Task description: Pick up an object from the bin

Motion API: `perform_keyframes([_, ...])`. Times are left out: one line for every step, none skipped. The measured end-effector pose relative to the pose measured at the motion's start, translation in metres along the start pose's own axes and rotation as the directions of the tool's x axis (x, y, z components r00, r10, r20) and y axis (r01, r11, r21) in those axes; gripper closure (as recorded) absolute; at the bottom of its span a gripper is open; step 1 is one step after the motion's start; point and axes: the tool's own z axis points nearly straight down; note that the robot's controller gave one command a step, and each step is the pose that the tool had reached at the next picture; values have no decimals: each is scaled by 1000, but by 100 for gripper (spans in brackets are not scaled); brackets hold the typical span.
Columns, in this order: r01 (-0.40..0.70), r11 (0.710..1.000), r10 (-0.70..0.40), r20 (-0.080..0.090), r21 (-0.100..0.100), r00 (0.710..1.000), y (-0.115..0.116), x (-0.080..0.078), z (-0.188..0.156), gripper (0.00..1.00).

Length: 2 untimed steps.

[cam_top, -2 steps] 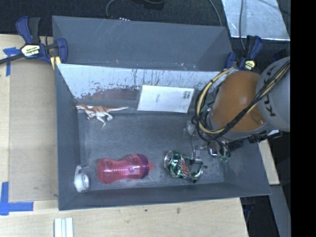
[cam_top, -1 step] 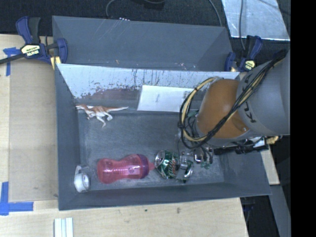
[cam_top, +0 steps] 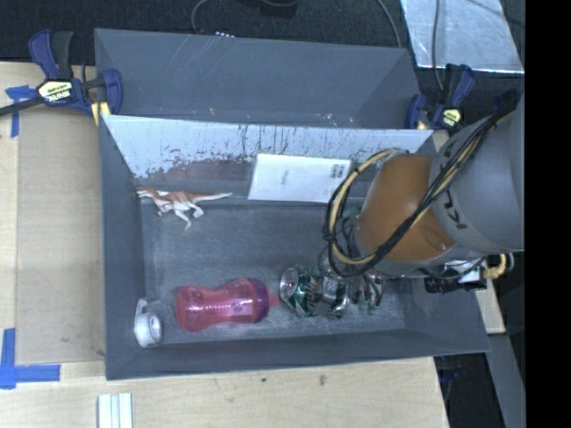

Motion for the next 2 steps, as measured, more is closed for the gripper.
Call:
perform_keyframes([0,1000,0,0,0,1000,0,0,0,100])
perform_keyframes([1,1000,-1,1,0,1000,0,0,-2,100])
